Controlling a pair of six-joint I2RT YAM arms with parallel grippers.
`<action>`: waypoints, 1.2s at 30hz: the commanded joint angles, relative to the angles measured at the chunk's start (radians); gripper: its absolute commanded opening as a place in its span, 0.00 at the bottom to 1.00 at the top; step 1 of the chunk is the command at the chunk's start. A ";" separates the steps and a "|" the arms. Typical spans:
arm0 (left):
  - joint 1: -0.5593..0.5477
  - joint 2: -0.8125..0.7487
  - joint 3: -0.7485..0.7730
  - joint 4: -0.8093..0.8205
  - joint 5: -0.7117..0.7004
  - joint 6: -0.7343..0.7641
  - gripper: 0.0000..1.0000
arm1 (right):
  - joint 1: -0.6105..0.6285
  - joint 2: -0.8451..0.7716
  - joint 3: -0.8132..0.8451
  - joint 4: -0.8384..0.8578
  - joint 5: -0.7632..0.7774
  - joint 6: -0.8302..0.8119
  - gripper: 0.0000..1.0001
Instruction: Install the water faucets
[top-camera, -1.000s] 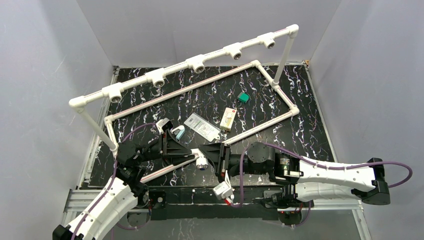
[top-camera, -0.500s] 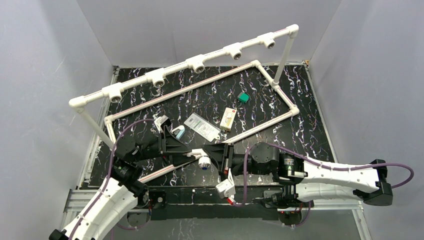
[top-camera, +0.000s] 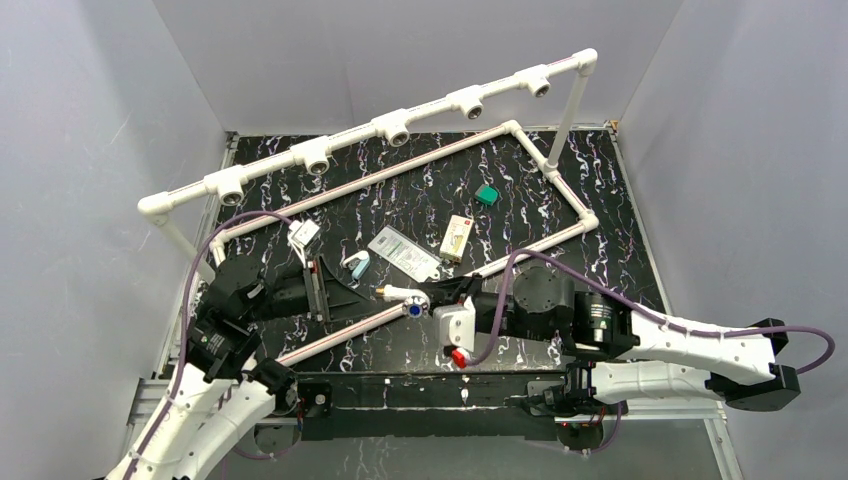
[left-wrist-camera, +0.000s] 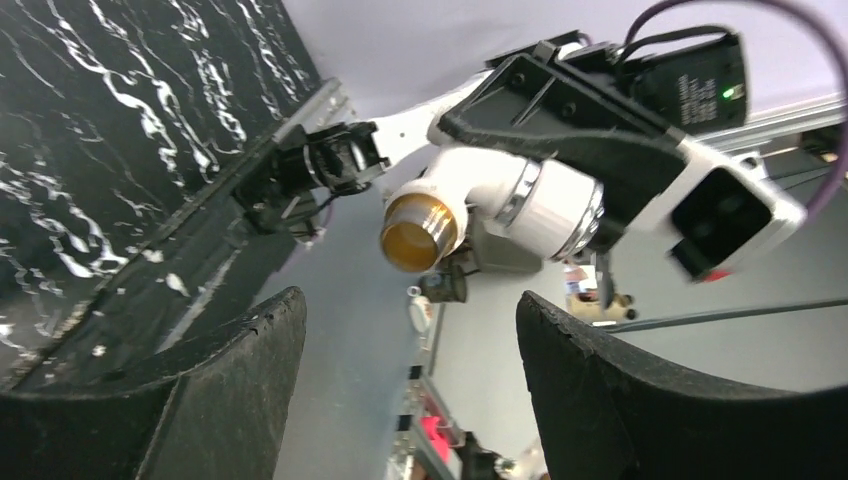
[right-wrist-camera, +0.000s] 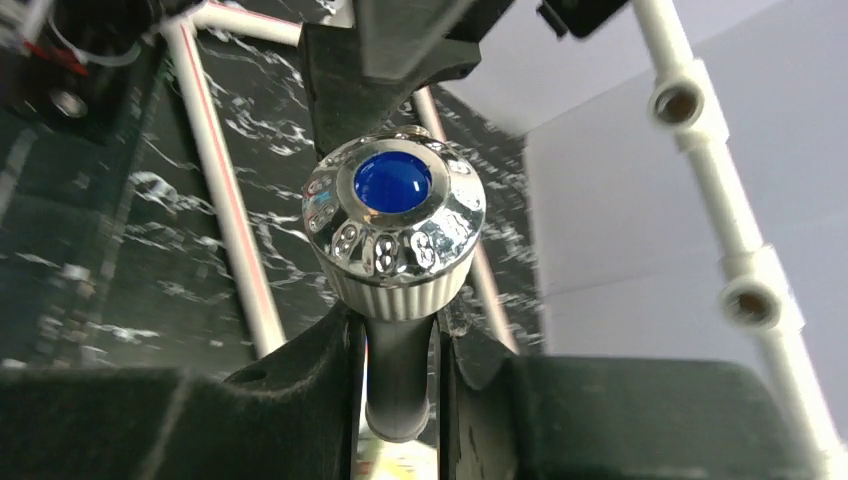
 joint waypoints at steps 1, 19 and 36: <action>-0.001 -0.043 0.050 -0.133 -0.053 0.233 0.74 | 0.005 0.004 0.071 -0.056 0.082 0.452 0.01; -0.001 -0.082 0.087 -0.076 -0.129 0.390 0.74 | 0.003 0.062 0.124 -0.058 0.036 1.285 0.01; -0.018 -0.093 0.113 0.029 0.003 0.312 0.72 | -0.138 0.154 0.149 0.200 -0.271 1.476 0.01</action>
